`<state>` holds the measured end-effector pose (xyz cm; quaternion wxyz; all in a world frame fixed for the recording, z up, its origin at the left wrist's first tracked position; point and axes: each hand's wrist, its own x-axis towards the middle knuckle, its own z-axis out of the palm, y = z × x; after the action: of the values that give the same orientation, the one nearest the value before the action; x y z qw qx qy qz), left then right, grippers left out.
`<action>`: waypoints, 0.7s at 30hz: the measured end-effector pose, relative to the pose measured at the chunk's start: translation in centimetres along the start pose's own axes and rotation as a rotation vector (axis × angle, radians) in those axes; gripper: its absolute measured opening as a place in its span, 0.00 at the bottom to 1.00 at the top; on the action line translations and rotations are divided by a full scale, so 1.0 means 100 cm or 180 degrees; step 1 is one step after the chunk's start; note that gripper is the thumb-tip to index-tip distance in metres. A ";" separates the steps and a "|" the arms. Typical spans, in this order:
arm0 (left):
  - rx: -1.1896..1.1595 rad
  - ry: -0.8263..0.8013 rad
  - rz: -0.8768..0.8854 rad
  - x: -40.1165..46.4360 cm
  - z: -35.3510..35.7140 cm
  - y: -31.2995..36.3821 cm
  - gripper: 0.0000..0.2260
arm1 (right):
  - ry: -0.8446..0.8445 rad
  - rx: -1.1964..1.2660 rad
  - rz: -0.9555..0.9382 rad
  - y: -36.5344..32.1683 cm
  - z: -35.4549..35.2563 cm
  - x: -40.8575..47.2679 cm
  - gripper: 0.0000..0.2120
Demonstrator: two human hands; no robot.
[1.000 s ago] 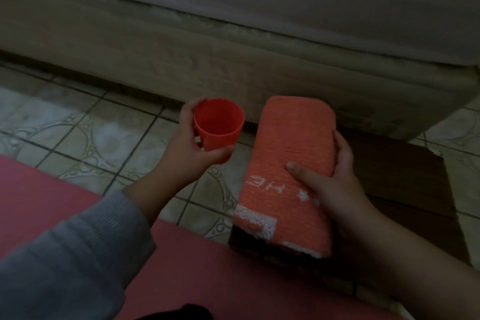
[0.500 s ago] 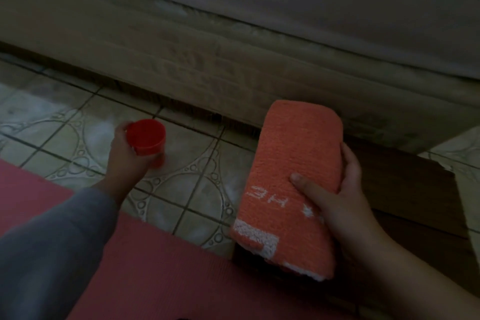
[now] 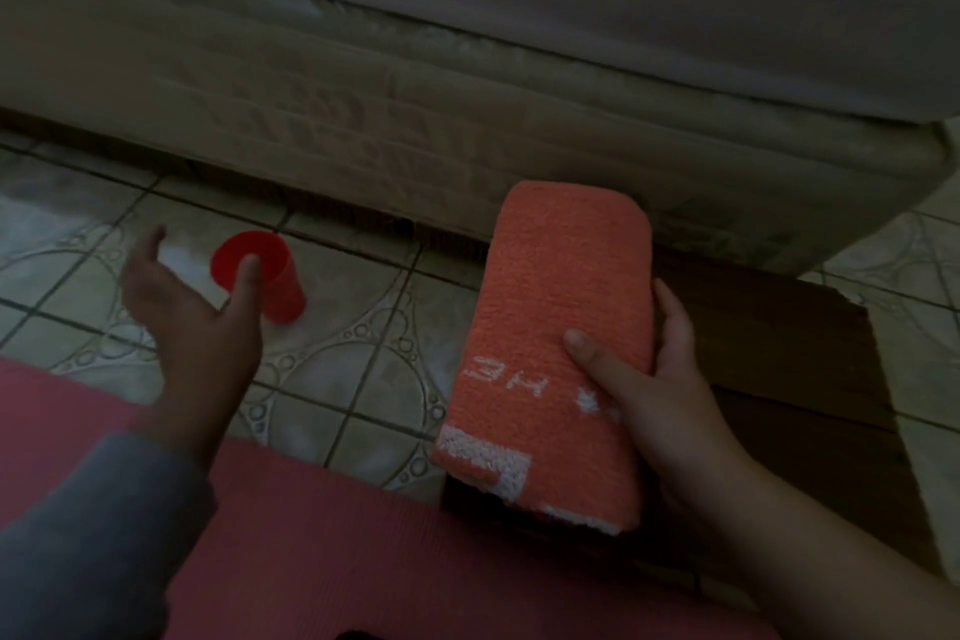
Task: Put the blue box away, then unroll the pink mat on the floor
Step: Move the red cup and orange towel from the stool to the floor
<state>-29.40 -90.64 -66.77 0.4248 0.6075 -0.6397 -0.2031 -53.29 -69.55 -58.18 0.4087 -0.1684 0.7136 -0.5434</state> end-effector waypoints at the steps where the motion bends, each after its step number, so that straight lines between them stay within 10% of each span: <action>1: -0.0144 -0.0036 0.0157 -0.007 -0.004 0.019 0.33 | -0.0011 0.0004 0.0019 0.001 -0.001 -0.001 0.51; 10: -0.1684 -0.3252 -0.0760 -0.070 0.031 0.146 0.31 | 0.0051 -0.0141 0.0045 0.004 -0.010 -0.002 0.45; 21: -0.1659 -0.3807 -0.0887 -0.083 0.031 0.148 0.42 | -0.0110 -0.0195 0.0076 0.010 -0.008 -0.001 0.38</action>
<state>-41.63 -80.90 -59.50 0.0995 0.3448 -0.6106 -0.7059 -53.67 -68.63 -59.05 0.4220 -0.1817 0.7247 -0.5135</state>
